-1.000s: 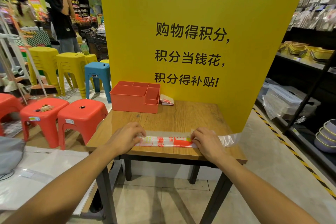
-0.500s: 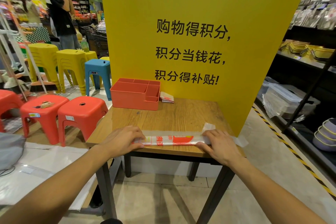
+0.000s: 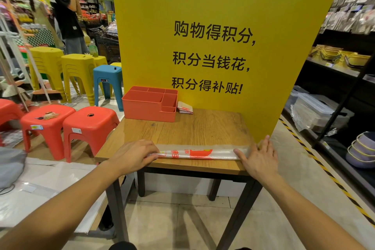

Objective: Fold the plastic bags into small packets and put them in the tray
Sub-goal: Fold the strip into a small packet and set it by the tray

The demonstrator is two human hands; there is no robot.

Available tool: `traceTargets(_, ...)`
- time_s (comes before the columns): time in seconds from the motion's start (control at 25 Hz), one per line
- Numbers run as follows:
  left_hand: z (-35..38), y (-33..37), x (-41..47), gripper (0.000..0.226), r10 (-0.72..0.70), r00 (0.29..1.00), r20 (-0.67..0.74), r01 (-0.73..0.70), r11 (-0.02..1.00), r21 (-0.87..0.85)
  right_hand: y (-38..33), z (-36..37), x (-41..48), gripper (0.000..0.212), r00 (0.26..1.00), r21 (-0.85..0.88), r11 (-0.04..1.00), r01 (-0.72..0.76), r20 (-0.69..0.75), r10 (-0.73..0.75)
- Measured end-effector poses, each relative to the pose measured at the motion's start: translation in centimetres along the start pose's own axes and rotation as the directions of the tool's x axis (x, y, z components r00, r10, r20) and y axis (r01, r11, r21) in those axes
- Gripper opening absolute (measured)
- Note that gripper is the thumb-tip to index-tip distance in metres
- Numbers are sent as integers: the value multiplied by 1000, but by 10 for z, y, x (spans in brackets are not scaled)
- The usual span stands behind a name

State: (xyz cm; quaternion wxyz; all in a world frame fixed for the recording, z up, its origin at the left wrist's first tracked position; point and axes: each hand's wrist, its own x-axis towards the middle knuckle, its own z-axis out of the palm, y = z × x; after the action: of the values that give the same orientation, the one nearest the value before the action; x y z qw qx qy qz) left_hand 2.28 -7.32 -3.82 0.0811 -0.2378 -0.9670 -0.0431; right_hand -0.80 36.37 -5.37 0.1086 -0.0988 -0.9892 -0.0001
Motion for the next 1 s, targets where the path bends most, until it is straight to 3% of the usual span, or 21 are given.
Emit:
traceTargets(0.08,-1,0,-1,39,-4,1000,-24,4,1000,4,0,-2,-1,112,997,7,999,52,-59,-51)
traceTargets(0.2,-1,1,-1,36,8,1000,-26,-8,1000,17,-9,-11,-8,86,946,-14,961,275,-173,-273)
traceTargets(0.32,-2,2,-3,36,1,1000,-10,-1,1000,27,-23,-12,-14,84,863,-47,866,498,-70,-500)
traceTargets(0.6,-5,3,-2,35,-9,1000,21,8,1000,24,-18,-13,1,80,886,23,887,462,43,-462)
traceTargets(0.88,-9,0,2,39,-55,998,26,57,997,-61,-9,-19,4,39,837,11,837,547,19,-547)
traceTargets(1.0,-11,-7,3,33,-62,996,57,69,991,-114,-9,-18,7,50,836,39,835,548,-23,-548)
